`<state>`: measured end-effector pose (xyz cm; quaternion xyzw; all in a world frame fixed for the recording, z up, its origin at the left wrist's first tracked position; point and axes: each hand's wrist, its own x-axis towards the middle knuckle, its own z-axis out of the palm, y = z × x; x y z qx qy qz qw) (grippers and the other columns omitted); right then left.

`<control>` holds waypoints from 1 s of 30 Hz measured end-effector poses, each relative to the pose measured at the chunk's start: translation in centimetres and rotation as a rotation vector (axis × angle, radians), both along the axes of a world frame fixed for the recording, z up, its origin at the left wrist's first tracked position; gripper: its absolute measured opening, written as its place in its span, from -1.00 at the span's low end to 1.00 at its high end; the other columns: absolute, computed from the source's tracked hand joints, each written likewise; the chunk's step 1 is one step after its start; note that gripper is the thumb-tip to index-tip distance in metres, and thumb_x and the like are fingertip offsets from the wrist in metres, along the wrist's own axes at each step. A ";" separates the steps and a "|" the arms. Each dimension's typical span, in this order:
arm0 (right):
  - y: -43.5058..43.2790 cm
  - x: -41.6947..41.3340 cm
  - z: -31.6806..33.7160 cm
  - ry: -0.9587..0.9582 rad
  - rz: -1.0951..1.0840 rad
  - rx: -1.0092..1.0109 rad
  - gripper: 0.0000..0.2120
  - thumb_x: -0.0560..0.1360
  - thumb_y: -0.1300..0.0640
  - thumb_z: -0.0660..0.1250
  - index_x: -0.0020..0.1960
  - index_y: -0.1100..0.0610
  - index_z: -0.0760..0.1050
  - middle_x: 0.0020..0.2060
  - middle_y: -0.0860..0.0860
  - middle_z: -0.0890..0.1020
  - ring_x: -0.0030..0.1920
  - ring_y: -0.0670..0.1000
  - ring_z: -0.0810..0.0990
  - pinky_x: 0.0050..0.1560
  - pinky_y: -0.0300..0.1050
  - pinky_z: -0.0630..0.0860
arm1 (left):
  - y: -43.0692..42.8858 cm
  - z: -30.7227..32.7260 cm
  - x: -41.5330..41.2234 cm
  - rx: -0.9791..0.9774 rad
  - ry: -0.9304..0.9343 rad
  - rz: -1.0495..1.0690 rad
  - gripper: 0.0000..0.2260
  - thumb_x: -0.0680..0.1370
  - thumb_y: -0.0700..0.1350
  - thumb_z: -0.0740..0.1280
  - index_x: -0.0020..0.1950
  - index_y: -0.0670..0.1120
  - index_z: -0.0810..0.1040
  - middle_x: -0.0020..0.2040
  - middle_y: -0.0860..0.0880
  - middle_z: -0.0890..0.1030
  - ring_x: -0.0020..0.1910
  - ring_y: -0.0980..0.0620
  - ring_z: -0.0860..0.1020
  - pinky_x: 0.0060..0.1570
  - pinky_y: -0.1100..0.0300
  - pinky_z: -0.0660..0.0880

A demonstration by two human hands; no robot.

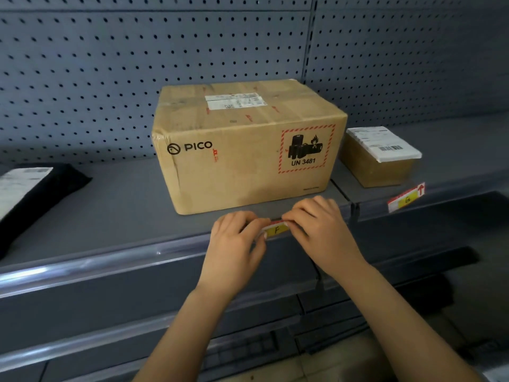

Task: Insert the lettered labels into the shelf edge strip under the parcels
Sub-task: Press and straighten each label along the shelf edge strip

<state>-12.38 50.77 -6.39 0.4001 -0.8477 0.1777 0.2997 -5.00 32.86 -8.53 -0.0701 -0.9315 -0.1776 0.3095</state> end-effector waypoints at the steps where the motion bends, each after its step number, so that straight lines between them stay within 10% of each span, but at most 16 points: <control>1: 0.2 -0.2 -0.1 0.012 0.021 -0.002 -0.94 0.45 0.19 0.43 -0.08 0.12 0.59 -0.19 -0.01 0.56 -0.14 0.05 0.47 -0.12 -0.11 0.26 | 0.3 -0.2 0.0 -0.006 0.012 0.012 -0.79 0.52 -0.11 0.30 0.14 -0.04 0.60 -0.02 0.01 0.53 -0.03 -0.02 0.48 0.05 0.20 0.27; 14: 1.6 -2.2 -2.7 0.101 0.162 0.005 -0.91 0.49 0.18 0.35 -0.01 0.14 0.58 -0.12 0.04 0.58 -0.09 0.09 0.52 -0.04 0.00 0.39 | 2.8 -4.6 0.5 -0.154 0.195 0.231 -0.57 0.44 -0.28 0.39 0.31 -0.11 0.55 0.17 -0.09 0.54 0.33 -0.19 0.42 0.40 -0.13 0.25; 30: 5.2 -2.2 0.6 -0.052 0.070 -0.093 -0.79 0.46 0.10 0.40 0.06 0.14 0.59 -0.07 0.02 0.55 -0.03 0.03 0.50 0.03 -0.12 0.35 | 5.6 1.4 -1.1 0.056 0.125 -0.024 -0.61 0.49 -0.20 0.34 0.32 -0.12 0.50 0.13 -0.05 0.51 0.09 -0.06 0.49 0.13 0.14 0.35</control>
